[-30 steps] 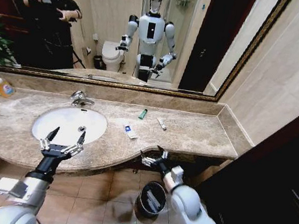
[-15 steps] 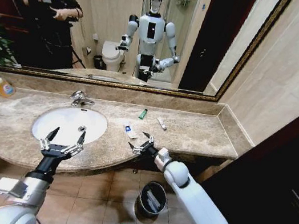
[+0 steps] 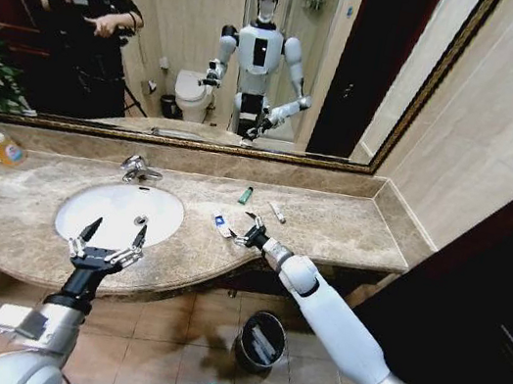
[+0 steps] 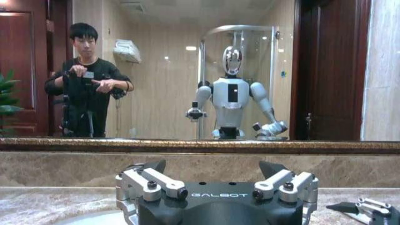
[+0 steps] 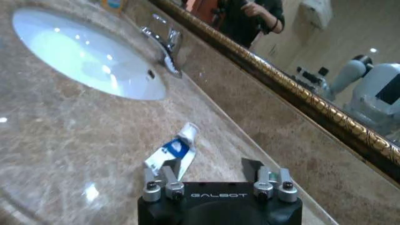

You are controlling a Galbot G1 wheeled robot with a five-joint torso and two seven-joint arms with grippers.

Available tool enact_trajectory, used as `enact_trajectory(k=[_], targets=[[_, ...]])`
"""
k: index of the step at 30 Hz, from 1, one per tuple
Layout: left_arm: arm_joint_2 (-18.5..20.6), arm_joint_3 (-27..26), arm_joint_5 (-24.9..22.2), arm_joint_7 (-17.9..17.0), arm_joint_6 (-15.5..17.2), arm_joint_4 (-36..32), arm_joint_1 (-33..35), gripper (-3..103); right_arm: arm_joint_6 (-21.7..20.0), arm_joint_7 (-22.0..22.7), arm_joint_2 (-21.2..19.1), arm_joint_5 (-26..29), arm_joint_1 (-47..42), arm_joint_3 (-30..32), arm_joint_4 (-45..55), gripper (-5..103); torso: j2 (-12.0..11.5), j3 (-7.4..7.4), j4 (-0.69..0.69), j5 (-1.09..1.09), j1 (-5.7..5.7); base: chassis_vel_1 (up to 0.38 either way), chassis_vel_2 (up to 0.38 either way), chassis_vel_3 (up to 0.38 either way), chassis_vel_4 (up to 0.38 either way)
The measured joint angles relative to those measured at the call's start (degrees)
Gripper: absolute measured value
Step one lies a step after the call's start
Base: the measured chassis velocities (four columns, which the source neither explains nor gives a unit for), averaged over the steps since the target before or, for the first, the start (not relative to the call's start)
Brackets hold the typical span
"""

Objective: Pick up the trash from the sink and place it in the trash bin.

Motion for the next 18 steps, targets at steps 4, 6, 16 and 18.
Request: enact_trajectory(k=[4, 6, 16, 18], targets=[[0.0, 0.0, 0.0, 0.0, 0.0, 0.0, 0.0, 100, -0.69, -1.22, -2.1, 0.63, -1.55, 0.65, 2.41, 62, 0.0, 0.0, 0.0, 0.0, -0.01, 0.0, 0.0, 0.0, 0.0], [0.0, 0.0, 0.0, 0.0, 0.0, 0.0, 0.0, 100, -0.68, -1.33, -2.39, 0.73, -1.86, 0.74, 2.7, 62, 0.0, 0.0, 0.0, 0.0, -0.01, 0.0, 0.0, 0.0, 0.0], [0.0, 0.0, 0.0, 0.0, 0.0, 0.0, 0.0, 100, 0.28, -1.76, -3.42, -0.01, -4.62, 0.77, 2.53, 66, 0.0, 0.0, 0.0, 0.01, -0.01, 0.0, 0.0, 0.0, 0.0], [0.0, 0.0, 0.0, 0.0, 0.0, 0.0, 0.0, 100, 0.29, -1.71, -3.27, -0.08, -4.73, 0.82, 2.37, 64, 0.0, 0.0, 0.0, 0.01, -0.01, 0.0, 0.0, 0.0, 0.0]])
